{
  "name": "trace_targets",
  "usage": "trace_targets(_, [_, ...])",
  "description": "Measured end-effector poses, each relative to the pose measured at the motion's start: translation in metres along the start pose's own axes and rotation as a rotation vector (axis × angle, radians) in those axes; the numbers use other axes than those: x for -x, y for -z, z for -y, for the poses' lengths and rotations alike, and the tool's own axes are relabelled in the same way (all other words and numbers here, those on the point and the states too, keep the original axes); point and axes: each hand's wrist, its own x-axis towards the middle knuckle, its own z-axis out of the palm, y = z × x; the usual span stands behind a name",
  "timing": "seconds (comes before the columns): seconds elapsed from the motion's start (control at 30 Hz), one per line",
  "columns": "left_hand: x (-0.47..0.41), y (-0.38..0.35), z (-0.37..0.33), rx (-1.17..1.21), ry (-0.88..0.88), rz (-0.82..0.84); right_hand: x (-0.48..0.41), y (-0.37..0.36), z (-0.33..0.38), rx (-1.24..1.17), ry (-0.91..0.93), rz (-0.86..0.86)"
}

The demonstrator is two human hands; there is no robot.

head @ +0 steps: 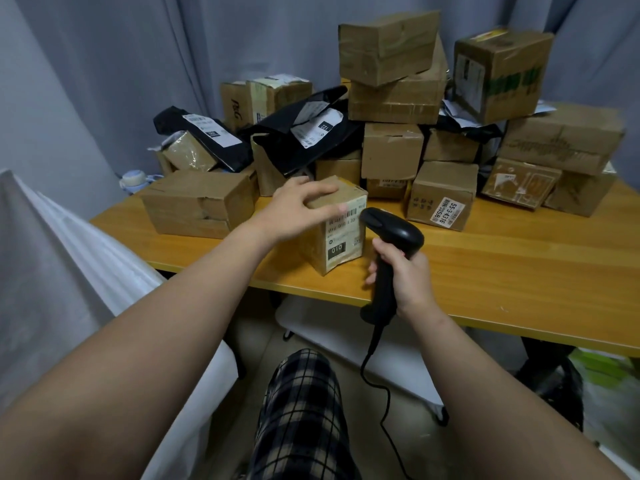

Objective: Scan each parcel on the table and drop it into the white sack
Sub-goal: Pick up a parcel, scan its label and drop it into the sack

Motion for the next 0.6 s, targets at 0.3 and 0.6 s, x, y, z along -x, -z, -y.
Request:
trace_targets(0.3, [0.024, -0.033, 0.027, 0.197, 0.053, -0.063, 0.011, 0.015, 0.017, 0.106, -0.023, 0.139])
trace_targets(0.6, [0.019, -0.043, 0.017, 0.447, 0.101, -0.107, 0.035, 0.031, 0.035, 0.518, 0.306, 0.045])
